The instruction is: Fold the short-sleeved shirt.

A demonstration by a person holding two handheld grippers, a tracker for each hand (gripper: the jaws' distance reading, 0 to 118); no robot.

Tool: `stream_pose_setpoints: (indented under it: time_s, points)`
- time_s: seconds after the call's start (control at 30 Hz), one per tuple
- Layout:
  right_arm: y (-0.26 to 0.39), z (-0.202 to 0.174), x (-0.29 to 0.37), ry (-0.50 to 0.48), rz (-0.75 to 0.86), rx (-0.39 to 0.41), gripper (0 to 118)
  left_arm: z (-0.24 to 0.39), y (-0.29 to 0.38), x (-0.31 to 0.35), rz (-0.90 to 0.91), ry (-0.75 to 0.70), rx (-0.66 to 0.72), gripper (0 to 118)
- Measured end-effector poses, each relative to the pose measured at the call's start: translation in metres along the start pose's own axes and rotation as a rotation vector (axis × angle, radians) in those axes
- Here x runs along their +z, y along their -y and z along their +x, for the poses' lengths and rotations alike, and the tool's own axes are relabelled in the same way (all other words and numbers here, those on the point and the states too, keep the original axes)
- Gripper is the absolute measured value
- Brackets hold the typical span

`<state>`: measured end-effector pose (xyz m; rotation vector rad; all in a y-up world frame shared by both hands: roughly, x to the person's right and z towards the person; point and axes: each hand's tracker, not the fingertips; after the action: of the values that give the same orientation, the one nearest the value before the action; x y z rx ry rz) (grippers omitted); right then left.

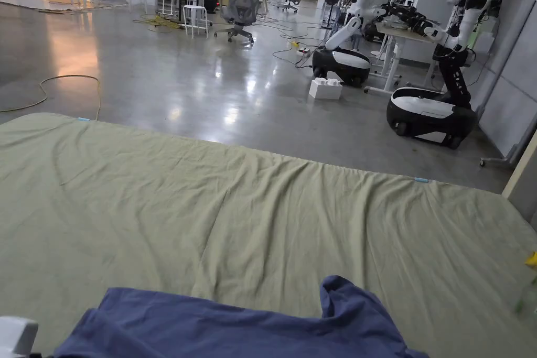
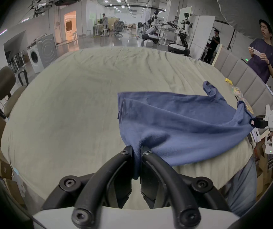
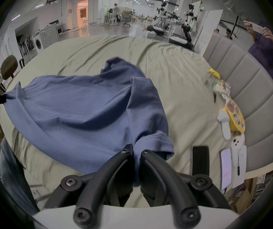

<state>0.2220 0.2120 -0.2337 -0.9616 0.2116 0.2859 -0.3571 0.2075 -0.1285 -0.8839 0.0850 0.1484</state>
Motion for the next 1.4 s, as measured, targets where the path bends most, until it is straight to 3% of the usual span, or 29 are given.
stream_pose_setpoints:
  time_s: [0.27, 0.5, 0.63, 0.73, 0.77, 0.87, 0.97, 1.1, 1.13, 1.17, 1.23, 1.27, 1.3, 1.4]
  points:
    - [0.075, -0.029, -0.026, 0.010, -0.106, -0.014, 6, 0.001, 0.073, -0.023, -0.125, -0.059, 0.001, 9]
    - [0.088, -0.035, -0.040, 0.038, -0.076, -0.040, 8, 0.011, 0.091, -0.041, -0.173, -0.095, -0.023, 8]
    - [0.086, -0.037, -0.031, 0.071, -0.045, -0.036, 16, 0.017, 0.090, -0.038, -0.165, -0.118, -0.052, 9]
    - [0.075, -0.039, -0.011, 0.105, 0.075, -0.043, 60, 0.021, 0.080, -0.027, -0.132, -0.107, -0.053, 12]
    - [0.071, -0.039, -0.001, 0.097, 0.144, -0.055, 74, 0.025, 0.074, -0.020, -0.076, -0.096, -0.060, 21]
    - [0.046, -0.045, 0.022, 0.105, 0.328, -0.071, 85, 0.037, 0.050, -0.003, 0.067, -0.076, -0.071, 58]
    - [0.018, -0.052, 0.043, 0.116, 0.505, -0.093, 85, 0.054, 0.023, 0.013, 0.219, -0.067, -0.095, 60]
    - [-0.013, -0.065, 0.064, 0.119, 0.690, -0.142, 80, 0.079, -0.009, 0.032, 0.410, -0.070, -0.088, 60]
    - [-0.020, -0.069, 0.068, 0.131, 0.728, -0.144, 73, 0.084, -0.016, 0.037, 0.459, -0.070, -0.079, 59]
    - [-0.025, -0.072, 0.072, 0.144, 0.762, -0.143, 57, 0.089, -0.021, 0.042, 0.504, -0.069, -0.071, 58]
    - [-0.035, -0.080, 0.080, 0.173, 0.849, -0.118, 29, 0.099, -0.030, 0.052, 0.601, -0.075, -0.050, 44]
    - [-0.039, -0.083, 0.085, 0.190, 0.889, -0.096, 18, 0.104, -0.033, 0.056, 0.643, -0.092, -0.040, 29]
    - [-0.042, -0.086, 0.087, 0.183, 0.901, -0.110, 16, 0.107, -0.035, 0.060, 0.674, -0.111, -0.037, 19]
    - [-0.048, -0.089, 0.092, 0.160, 0.923, -0.131, 5, 0.115, -0.041, 0.067, 0.729, -0.123, -0.039, 10]
